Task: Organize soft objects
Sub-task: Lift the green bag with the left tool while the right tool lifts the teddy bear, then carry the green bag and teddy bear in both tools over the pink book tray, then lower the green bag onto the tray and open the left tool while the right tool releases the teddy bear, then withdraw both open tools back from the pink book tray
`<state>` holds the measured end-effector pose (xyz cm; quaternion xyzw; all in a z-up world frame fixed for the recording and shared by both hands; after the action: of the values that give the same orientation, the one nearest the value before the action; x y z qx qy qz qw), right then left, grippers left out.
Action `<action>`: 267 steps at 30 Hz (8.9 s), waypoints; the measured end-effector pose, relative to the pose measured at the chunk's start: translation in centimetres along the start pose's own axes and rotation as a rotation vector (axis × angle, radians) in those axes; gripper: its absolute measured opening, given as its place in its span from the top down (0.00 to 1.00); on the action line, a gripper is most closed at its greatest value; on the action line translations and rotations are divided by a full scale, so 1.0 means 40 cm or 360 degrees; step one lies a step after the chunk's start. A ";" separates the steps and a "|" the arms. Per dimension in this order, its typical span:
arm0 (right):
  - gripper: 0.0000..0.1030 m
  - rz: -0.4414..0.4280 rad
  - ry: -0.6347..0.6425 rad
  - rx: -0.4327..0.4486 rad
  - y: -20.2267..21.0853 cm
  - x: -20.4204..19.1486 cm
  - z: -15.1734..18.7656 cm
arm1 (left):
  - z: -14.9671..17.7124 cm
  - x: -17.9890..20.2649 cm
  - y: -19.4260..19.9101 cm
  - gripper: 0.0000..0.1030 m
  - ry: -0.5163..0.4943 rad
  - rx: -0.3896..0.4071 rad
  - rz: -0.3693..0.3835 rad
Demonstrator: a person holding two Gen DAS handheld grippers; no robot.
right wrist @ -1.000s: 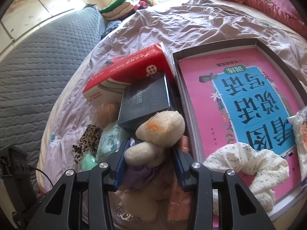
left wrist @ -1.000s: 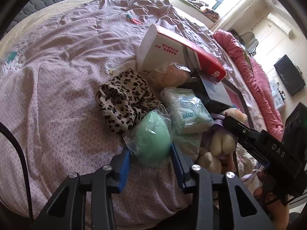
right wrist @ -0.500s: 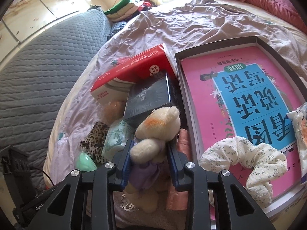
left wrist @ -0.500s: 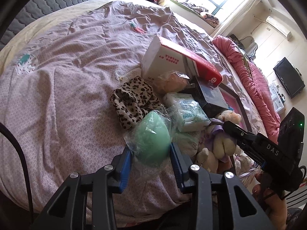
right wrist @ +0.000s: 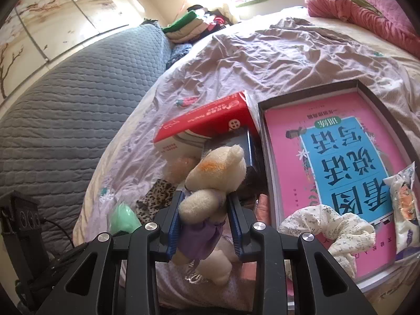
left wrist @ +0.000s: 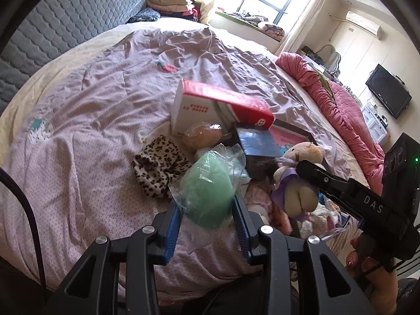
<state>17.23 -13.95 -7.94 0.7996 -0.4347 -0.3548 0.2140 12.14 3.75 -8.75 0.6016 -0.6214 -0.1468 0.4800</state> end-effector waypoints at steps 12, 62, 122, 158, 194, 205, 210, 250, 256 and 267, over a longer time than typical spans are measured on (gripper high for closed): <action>0.67 -0.0015 0.0026 0.0152 0.119 -0.004 -0.041 | -0.014 0.109 0.070 0.62 -0.0108 0.0068 0.0035; 0.67 0.0103 -0.0245 0.0545 0.488 0.301 -0.079 | 0.029 0.549 0.041 0.62 -0.0576 0.0042 0.0098; 0.67 0.0004 -0.0242 0.0071 0.214 0.393 0.084 | 0.175 0.466 -0.323 0.62 -0.0546 -0.0415 -0.0024; 0.62 0.0196 -0.0088 -0.0105 0.152 0.423 0.125 | 0.175 0.476 -0.336 0.62 -0.0600 -0.0436 -0.0022; 0.45 0.0357 -0.0139 -0.0037 0.226 0.443 0.099 | 0.170 0.491 -0.282 0.43 -0.0601 -0.0398 -0.0008; 0.35 0.0431 -0.0094 -0.0021 0.244 0.422 0.083 | 0.144 0.492 -0.211 0.30 -0.0575 -0.0295 -0.0003; 0.30 0.0510 -0.0049 0.0021 0.264 0.403 0.066 | 0.139 0.474 -0.177 0.27 -0.0560 -0.0259 -0.0017; 0.21 0.0496 0.0292 0.0162 0.369 0.110 -0.053 | -0.002 0.363 0.080 0.22 -0.0438 0.0036 -0.0082; 0.21 0.0456 0.0357 0.0146 0.360 0.054 -0.059 | -0.029 0.317 0.112 0.22 -0.0409 0.0071 -0.0128; 0.21 0.0405 0.0447 0.0120 0.334 -0.022 -0.059 | -0.098 0.191 0.167 0.22 -0.0269 0.0130 -0.0204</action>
<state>11.42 -20.20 2.63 0.7872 -0.5112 -0.1933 0.2856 12.51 0.08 1.48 0.6447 -0.6254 -0.2019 0.3906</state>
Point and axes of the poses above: each gripper's, at about its wrist camera, not at the fingertips, and y roughly against the way its jaws point, x to its right, z to its underside, the point moved 6 cm from there along -y, roughly the way its jaws point, and after that the axes turned 9 degrees about y, right-handed, at the moved point
